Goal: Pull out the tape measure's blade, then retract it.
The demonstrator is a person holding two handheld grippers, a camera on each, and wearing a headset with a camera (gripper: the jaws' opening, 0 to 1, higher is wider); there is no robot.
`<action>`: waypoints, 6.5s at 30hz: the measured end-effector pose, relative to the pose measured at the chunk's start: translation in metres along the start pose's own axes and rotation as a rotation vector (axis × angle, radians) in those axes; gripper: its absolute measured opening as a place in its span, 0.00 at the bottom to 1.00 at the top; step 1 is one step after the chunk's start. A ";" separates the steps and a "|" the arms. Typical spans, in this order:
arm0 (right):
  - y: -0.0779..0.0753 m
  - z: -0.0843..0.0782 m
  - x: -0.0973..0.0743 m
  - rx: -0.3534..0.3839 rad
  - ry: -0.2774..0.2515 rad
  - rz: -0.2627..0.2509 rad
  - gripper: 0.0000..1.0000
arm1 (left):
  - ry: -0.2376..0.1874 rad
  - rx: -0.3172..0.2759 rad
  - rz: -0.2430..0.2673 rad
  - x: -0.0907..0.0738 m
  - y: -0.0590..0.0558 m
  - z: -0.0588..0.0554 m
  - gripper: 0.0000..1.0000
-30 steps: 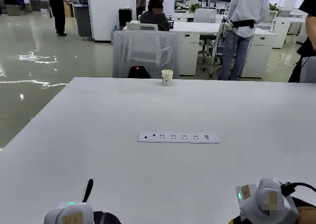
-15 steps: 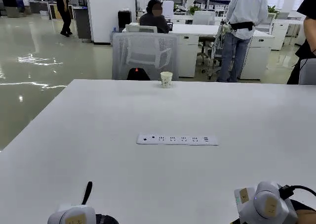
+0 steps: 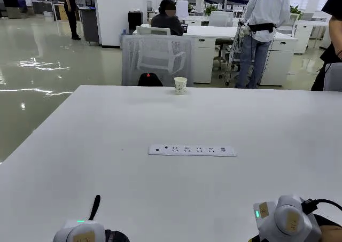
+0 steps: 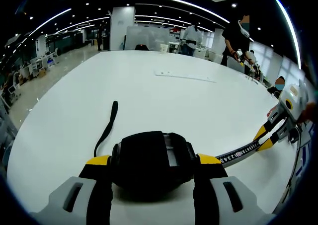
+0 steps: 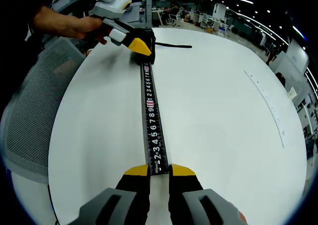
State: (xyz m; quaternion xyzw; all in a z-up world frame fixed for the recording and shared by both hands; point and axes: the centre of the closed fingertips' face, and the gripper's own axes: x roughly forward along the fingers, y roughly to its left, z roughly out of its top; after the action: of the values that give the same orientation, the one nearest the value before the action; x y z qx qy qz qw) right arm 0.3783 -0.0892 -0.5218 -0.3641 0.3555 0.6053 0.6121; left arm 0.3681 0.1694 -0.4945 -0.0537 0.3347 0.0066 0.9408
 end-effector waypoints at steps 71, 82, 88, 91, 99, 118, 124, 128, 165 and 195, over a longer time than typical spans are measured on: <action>0.004 0.032 0.017 -0.008 -0.022 0.009 0.10 | 0.012 -0.026 -0.029 -0.002 0.001 -0.001 0.60; 0.005 0.043 0.023 -0.011 -0.033 0.015 0.10 | 0.013 -0.028 -0.032 -0.002 0.002 -0.001 0.60; 0.007 0.049 0.026 -0.013 -0.038 0.019 0.10 | 0.012 -0.030 -0.032 -0.001 0.001 -0.001 0.60; 0.007 0.051 0.027 -0.015 -0.041 0.021 0.10 | 0.013 -0.031 -0.034 -0.002 0.001 -0.001 0.60; 0.008 0.057 0.032 -0.017 -0.045 0.025 0.10 | 0.011 -0.030 -0.035 -0.002 0.001 -0.001 0.60; 0.010 0.075 0.041 -0.023 -0.062 0.032 0.10 | 0.015 -0.032 -0.041 -0.002 0.001 -0.001 0.61; 0.012 0.080 0.044 -0.024 -0.066 0.033 0.10 | 0.015 -0.034 -0.042 -0.002 0.001 -0.001 0.61; 0.012 0.083 0.046 -0.024 -0.069 0.034 0.10 | 0.016 -0.036 -0.043 -0.002 0.001 -0.001 0.61; 0.016 0.115 0.063 -0.037 -0.101 0.040 0.10 | 0.018 -0.043 -0.050 -0.001 0.001 -0.001 0.61; 0.021 0.143 0.078 -0.053 -0.124 0.049 0.11 | 0.021 -0.046 -0.054 -0.002 0.002 -0.002 0.61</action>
State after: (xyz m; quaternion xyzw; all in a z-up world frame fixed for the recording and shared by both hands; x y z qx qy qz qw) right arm 0.3581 0.0734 -0.5217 -0.3331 0.3098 0.6506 0.6081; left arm 0.3654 0.1708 -0.4947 -0.0845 0.3428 -0.0114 0.9355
